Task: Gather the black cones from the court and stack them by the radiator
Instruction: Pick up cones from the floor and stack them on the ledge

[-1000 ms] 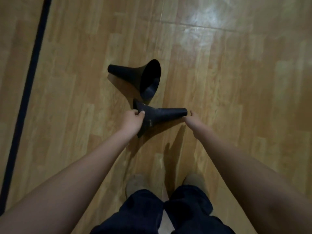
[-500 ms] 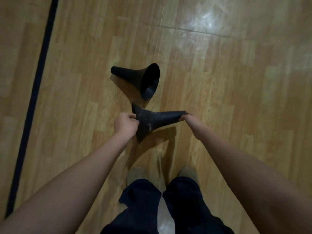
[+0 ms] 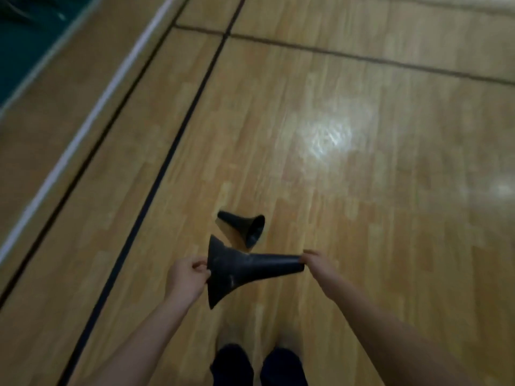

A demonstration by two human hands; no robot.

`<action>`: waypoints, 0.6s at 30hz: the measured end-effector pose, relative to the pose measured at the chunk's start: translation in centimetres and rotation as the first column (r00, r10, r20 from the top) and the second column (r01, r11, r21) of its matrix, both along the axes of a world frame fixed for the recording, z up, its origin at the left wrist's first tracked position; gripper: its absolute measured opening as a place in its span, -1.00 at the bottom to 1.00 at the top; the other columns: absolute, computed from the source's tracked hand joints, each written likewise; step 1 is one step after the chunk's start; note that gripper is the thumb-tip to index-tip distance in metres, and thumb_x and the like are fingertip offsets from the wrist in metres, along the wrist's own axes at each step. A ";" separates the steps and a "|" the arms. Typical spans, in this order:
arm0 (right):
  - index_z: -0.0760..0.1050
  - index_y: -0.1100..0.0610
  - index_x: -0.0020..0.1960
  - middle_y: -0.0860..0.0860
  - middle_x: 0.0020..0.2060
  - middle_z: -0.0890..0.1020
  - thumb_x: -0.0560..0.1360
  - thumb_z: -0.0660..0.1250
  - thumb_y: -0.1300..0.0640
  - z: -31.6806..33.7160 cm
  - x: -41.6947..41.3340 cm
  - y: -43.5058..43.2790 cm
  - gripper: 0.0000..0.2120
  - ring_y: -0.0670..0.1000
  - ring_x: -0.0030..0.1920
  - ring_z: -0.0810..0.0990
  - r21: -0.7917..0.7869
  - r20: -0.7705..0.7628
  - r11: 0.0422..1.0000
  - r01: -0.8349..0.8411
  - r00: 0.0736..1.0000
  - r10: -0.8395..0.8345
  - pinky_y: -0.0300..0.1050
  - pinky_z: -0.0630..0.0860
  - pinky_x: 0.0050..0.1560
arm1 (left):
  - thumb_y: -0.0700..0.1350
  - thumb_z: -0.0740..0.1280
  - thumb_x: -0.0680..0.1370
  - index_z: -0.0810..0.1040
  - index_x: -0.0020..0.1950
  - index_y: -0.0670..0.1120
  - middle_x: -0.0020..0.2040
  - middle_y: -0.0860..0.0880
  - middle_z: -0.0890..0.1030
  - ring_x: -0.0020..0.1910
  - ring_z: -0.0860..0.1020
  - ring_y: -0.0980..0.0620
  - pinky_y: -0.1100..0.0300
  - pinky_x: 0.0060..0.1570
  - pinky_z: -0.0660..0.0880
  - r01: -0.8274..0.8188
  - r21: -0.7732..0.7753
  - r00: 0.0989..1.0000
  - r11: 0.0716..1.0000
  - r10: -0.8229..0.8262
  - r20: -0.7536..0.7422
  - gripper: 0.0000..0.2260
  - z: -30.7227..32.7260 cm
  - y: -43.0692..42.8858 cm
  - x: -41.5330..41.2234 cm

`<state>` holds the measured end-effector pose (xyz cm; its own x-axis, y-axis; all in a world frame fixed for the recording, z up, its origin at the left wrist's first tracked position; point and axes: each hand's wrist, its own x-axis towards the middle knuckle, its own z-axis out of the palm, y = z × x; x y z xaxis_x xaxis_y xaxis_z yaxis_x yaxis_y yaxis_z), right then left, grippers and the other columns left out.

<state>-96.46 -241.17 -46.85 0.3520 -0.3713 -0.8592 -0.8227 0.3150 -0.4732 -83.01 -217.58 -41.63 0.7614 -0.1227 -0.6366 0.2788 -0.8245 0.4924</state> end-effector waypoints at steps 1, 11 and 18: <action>0.46 0.21 0.29 0.13 0.18 0.48 0.57 0.20 0.16 2.1 0.0 0.2 -0.68 0.13 0.16 0.46 0.013 0.005 1.000 -0.016 1.000 0.016 -0.04 0.36 0.15 | -0.21 0.34 0.53 0.60 0.15 -0.05 -0.06 0.02 0.64 -0.10 0.58 0.10 0.29 -0.20 0.45 -0.005 -0.008 1.000 1.000 0.005 0.006 -0.79 1.7 0.6 -0.1; 0.54 0.18 0.15 0.15 0.20 0.53 0.57 0.22 0.15 17.5 4.8 2.8 -0.79 0.14 0.29 0.48 0.012 0.228 0.974 -0.227 0.949 0.218 -0.11 0.35 0.17 | -0.20 0.36 0.53 0.62 0.15 -0.06 -0.10 0.02 0.64 -0.16 0.60 0.11 0.19 -0.18 0.50 -0.245 -0.102 0.952 0.964 0.259 0.162 -0.79 18.3 7.3 0.6; 0.41 0.25 0.36 0.12 0.24 0.44 0.61 0.15 0.27 23.5 11.8 9.7 -0.67 0.12 0.36 0.40 0.085 0.394 0.944 -0.320 0.880 0.263 -0.03 0.24 0.41 | -0.27 0.34 0.53 0.62 0.14 -0.04 -0.13 0.03 0.64 -0.11 0.60 0.08 0.16 -0.07 0.54 -0.458 -0.277 0.830 0.845 0.518 0.207 -0.76 24.4 15.9 1.0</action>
<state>-84.68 -231.50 -23.39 0.7293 -0.0848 -0.6789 -0.6597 0.1759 -0.7307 -82.04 -201.69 -17.24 0.8908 0.2049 -0.4055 0.4522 -0.4856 0.7481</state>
